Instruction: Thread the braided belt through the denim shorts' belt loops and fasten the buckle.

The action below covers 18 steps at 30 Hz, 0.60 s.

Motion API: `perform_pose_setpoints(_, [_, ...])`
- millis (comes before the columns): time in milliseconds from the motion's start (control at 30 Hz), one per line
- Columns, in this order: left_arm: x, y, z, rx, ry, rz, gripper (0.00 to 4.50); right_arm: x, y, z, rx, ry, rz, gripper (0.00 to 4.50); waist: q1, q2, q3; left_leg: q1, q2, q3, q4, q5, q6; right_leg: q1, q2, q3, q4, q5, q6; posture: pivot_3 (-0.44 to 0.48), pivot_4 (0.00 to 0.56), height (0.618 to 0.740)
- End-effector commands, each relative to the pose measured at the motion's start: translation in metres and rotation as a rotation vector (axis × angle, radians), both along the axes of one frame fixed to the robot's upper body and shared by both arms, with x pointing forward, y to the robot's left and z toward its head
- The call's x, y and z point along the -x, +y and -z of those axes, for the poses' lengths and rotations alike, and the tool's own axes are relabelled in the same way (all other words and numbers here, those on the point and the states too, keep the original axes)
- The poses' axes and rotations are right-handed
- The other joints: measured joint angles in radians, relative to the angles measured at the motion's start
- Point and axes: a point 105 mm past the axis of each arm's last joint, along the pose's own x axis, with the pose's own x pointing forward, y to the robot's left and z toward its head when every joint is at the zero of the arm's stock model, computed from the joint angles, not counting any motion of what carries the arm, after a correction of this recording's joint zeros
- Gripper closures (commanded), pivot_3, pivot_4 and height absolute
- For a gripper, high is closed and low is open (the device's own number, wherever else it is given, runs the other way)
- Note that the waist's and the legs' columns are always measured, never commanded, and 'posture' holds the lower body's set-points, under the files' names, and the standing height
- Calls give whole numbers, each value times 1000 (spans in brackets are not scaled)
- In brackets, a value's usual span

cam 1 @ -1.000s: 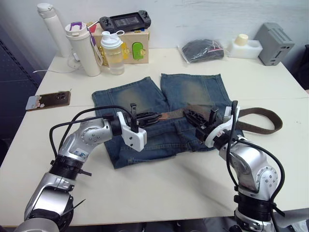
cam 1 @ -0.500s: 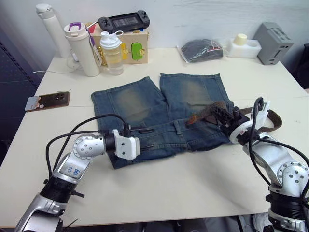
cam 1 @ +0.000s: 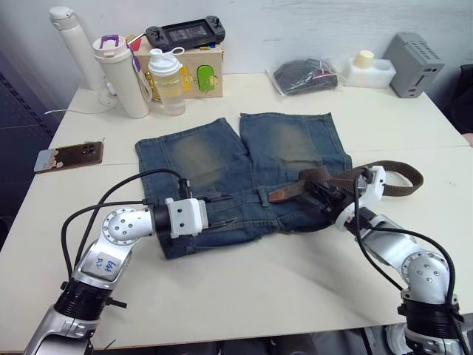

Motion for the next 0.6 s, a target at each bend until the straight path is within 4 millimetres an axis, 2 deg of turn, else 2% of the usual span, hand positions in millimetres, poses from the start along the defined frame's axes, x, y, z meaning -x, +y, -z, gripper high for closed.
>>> perform_pose_setpoints(33, [2, -1, -13, 24, -46, 11, 2030, 3, 20, -1, -5, -9, -81, 4500, 1, 0, 0, 0, 0, 0, 0, 0, 0, 0, 0, 0, 0, 0, 0, 0, 150, 682])
perform_pose_setpoints(267, [-2, 1, -13, 14, -57, 10, 2030, -1, 27, -5, -43, -11, -82, 4500, 1, 0, 0, 0, 0, 0, 0, 0, 0, 0, 0, 0, 0, 0, 0, 0, 150, 682])
perform_pose_setpoints(467, [-5, 5, -14, 9, -62, -3, 2030, -2, 22, -9, -158, 31, -56, 4500, 2, 0, 0, 0, -1, 0, 0, 0, 0, 0, 0, 0, 0, 0, 0, 0, 150, 682])
perform_pose_setpoints(600, [-11, 20, -16, 7, -60, -61, 2030, -3, 19, -8, -329, 101, -37, 4500, 1, 0, 0, 0, 0, 0, 0, 0, 0, 0, 0, 0, 1, 0, 0, 0, 150, 682])
